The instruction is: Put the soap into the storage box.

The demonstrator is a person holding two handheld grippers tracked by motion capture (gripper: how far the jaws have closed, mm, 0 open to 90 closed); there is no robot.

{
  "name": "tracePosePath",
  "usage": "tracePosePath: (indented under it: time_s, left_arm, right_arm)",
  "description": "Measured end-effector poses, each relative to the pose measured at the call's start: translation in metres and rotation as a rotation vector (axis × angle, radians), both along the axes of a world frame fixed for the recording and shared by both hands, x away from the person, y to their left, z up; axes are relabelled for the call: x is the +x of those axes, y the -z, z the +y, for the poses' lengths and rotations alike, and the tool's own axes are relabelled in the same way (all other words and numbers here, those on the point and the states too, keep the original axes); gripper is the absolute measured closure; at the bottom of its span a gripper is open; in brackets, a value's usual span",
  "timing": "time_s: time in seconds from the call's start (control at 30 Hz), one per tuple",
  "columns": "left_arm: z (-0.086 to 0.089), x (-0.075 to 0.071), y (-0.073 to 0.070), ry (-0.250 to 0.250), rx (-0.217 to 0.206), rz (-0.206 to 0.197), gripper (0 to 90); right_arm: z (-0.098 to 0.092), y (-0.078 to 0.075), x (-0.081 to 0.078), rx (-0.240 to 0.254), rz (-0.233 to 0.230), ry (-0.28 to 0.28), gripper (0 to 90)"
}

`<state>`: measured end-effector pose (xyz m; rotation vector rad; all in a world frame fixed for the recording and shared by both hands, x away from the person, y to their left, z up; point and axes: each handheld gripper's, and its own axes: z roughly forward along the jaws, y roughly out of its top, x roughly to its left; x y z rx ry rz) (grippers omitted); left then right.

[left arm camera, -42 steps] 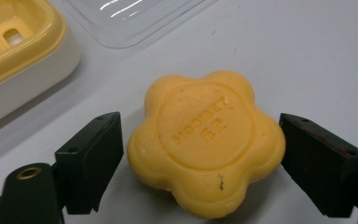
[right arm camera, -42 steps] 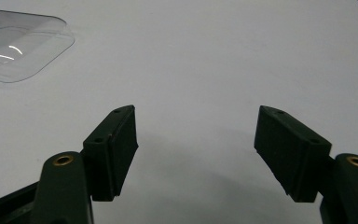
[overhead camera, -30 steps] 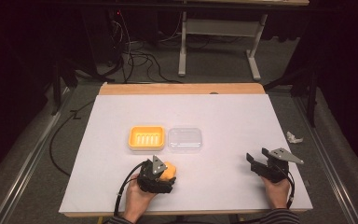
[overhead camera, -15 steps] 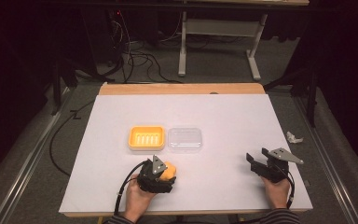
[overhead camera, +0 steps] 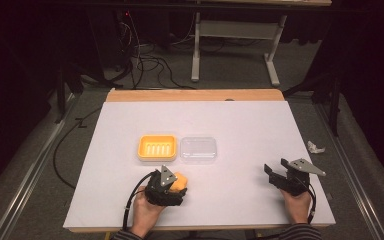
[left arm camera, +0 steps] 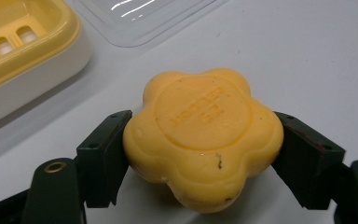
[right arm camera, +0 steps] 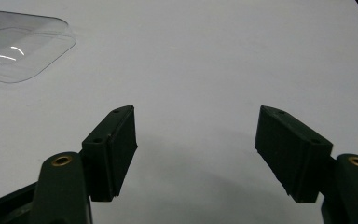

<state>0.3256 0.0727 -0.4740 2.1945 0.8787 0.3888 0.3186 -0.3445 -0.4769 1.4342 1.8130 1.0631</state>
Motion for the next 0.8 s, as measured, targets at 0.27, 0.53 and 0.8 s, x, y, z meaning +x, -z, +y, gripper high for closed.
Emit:
tracePosePath:
  time_s: [0.27, 0.53, 0.8]
  left_arm:
    - [0.006, 0.0, -0.006, 0.0, -0.031, -0.015, 25.9]
    - [0.013, 0.001, -0.016, -0.003, -0.039, -0.039, 25.9]
    - [0.019, 0.002, -0.023, -0.011, -0.051, -0.055, 25.9]
  right_arm:
    - [0.0, 0.0, 0.0, -0.002, 0.0, -0.002, 29.6]
    - [0.0, 0.0, 0.0, 0.001, -0.001, -0.002, 29.5]
    - [0.0, 0.0, 0.0, 0.0, -0.002, -0.001, 29.5]
